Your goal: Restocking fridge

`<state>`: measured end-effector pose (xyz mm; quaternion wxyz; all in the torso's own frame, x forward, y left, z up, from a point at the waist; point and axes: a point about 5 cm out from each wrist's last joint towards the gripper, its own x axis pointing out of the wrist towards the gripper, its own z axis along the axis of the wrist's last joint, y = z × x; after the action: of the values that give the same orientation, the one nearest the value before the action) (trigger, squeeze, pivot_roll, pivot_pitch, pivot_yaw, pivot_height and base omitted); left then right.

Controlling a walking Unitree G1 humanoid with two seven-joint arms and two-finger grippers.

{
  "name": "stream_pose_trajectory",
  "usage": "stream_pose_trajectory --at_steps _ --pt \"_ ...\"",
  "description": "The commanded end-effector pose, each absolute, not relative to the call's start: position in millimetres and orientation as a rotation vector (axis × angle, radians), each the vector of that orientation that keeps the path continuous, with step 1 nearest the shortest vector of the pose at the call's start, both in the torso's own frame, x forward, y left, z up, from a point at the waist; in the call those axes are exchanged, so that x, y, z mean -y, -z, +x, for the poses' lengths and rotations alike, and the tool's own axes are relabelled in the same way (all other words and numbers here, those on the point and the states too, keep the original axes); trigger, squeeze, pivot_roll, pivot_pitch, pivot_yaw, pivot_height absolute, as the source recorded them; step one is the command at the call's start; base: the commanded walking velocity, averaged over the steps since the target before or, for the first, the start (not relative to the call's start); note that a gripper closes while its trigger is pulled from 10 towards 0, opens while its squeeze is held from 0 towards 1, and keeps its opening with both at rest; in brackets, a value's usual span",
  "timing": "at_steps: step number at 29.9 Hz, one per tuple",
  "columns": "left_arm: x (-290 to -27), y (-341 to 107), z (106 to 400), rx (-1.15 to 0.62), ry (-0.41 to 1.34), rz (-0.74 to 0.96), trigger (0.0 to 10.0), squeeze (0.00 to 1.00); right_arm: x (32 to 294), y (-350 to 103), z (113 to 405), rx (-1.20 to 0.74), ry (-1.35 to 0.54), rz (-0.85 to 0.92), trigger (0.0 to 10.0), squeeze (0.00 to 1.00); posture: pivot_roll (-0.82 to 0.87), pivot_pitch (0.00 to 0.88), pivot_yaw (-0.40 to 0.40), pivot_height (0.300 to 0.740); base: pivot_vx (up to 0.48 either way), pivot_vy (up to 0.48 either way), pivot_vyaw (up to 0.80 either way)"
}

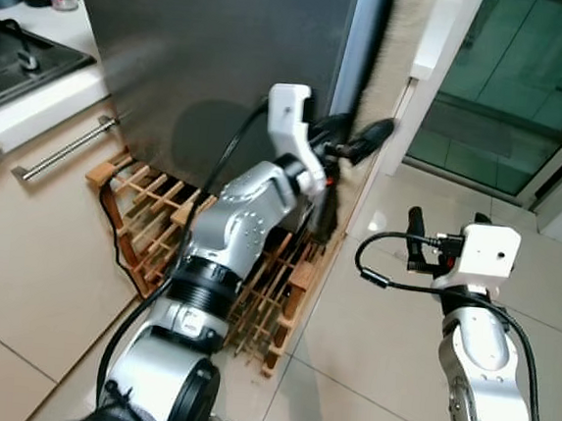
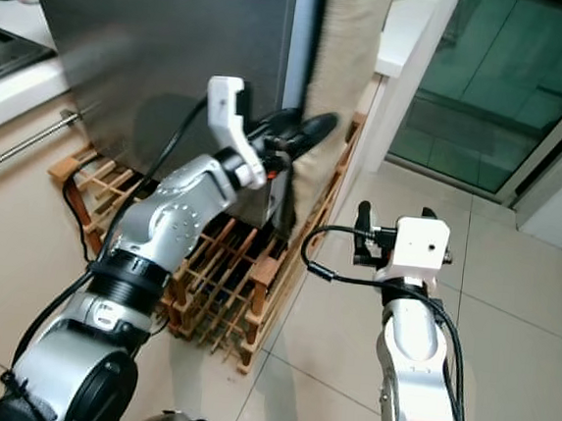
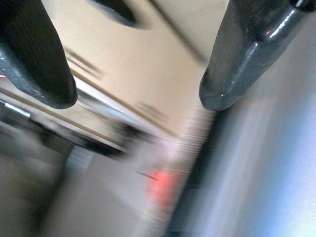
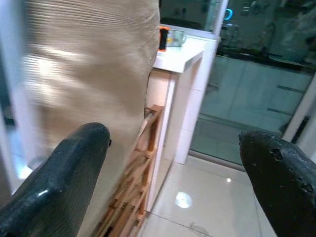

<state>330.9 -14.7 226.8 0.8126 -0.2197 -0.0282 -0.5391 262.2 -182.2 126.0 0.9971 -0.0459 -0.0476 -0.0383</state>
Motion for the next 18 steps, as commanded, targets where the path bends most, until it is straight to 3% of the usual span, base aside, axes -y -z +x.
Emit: stream_pose_trajectory --at_steps 1,6,9,10,18 --pt "99.5 -273.7 270.7 0.139 1.52 -0.664 10.0 0.0 191.8 -119.8 257.6 0.064 0.114 -0.093 10.0 0.0 -0.23 0.005 0.032 0.74 0.0 0.0 0.0" --pt "95.7 -271.7 272.3 0.138 1.513 -0.666 10.0 0.0 192.6 -118.7 256.9 0.058 0.117 -0.093 10.0 0.0 -0.22 0.008 0.029 0.74 0.0 0.0 0.0" --pt "58.6 -263.3 294.1 0.156 1.347 -0.631 10.0 0.0 186.8 -122.3 259.4 0.073 0.097 -0.095 10.0 0.0 -0.2 0.014 0.027 0.74 0.0 0.0 0.0" --pt "58.6 -263.3 294.1 0.156 1.347 -0.631 10.0 0.0 186.8 -122.3 259.4 0.073 0.097 -0.095 10.0 0.0 -0.2 0.014 0.027 0.74 0.0 0.0 0.0" --pt "-86.2 -210.8 321.6 0.151 0.803 -0.452 10.0 0.0 186.2 -125.6 273.8 0.076 0.092 -0.056 10.0 0.0 -0.12 0.024 0.017 0.74 0.0 0.0 0.0"
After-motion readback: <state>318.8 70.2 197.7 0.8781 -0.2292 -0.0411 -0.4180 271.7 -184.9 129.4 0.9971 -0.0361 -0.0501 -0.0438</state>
